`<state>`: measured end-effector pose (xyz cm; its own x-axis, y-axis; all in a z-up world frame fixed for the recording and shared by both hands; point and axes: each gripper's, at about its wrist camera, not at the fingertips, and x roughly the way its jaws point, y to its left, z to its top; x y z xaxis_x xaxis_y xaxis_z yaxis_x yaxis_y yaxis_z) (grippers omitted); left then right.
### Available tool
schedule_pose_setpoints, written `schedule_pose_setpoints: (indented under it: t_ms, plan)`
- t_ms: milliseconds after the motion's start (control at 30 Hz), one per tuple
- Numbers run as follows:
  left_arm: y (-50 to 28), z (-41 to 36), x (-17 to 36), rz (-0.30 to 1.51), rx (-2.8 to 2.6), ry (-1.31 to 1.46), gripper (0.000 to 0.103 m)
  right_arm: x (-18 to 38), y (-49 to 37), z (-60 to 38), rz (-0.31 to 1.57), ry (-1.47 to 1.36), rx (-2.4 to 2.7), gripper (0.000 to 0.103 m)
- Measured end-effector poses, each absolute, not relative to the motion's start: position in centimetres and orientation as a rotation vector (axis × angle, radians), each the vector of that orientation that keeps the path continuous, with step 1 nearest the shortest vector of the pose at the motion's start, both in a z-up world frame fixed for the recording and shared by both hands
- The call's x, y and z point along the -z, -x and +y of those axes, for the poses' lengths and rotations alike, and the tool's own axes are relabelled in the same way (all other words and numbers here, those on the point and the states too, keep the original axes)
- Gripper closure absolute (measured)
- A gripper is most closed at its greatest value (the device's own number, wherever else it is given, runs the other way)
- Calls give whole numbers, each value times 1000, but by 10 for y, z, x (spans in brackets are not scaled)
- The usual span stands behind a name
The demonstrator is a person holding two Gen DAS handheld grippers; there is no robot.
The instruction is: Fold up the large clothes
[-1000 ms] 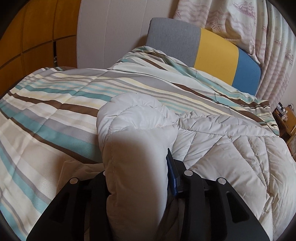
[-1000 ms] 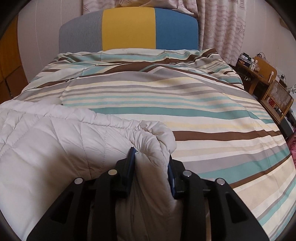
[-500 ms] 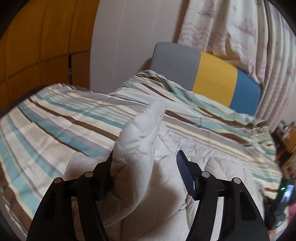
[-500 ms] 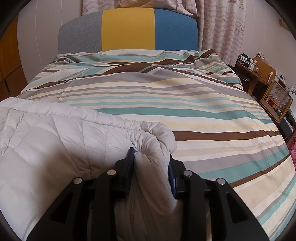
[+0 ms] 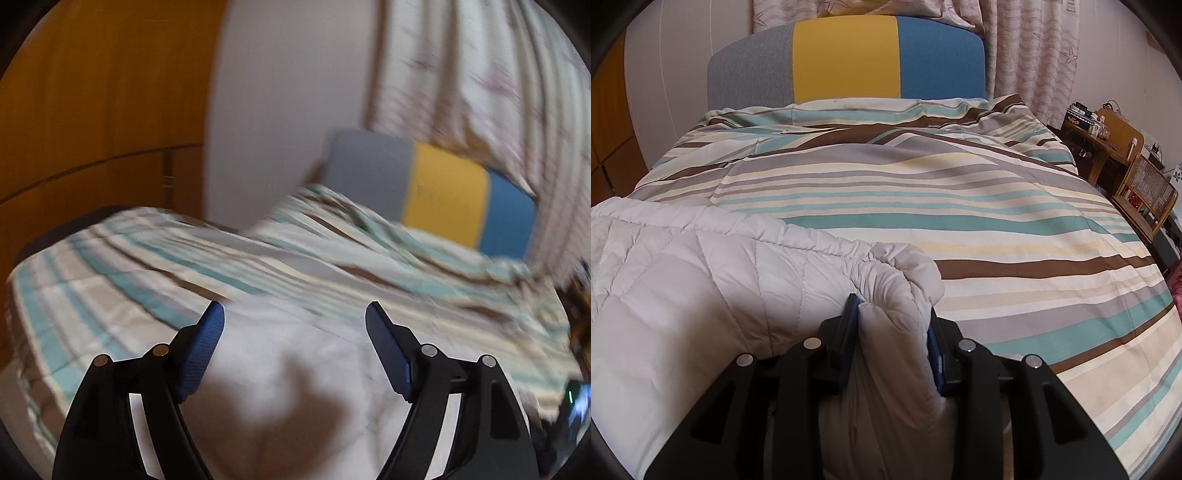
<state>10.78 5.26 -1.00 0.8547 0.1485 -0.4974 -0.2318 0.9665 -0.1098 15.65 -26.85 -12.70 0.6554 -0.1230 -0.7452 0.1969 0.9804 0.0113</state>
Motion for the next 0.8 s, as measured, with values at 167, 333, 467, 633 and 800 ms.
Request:
schedule_pose_setpoints:
  t_ms: [167,333,467,633,800]
  plan:
    - [-145,2,57,670,-106,41,25,127,-156,-270,836,-97,181,70]
    - [-164,4,107,699,-106,7,18,125,-155,-271,829,-108,173,70]
    - [-171,9,120,734,-99,14,16,122,-154,-266,832,-89,172,68]
    - [-171,11,122,745,-90,33,15,79,-134,-263,765,-141,152,67]
    - [-171,12,121,745,-88,36,15,33,-105,-222,624,-190,22,56]
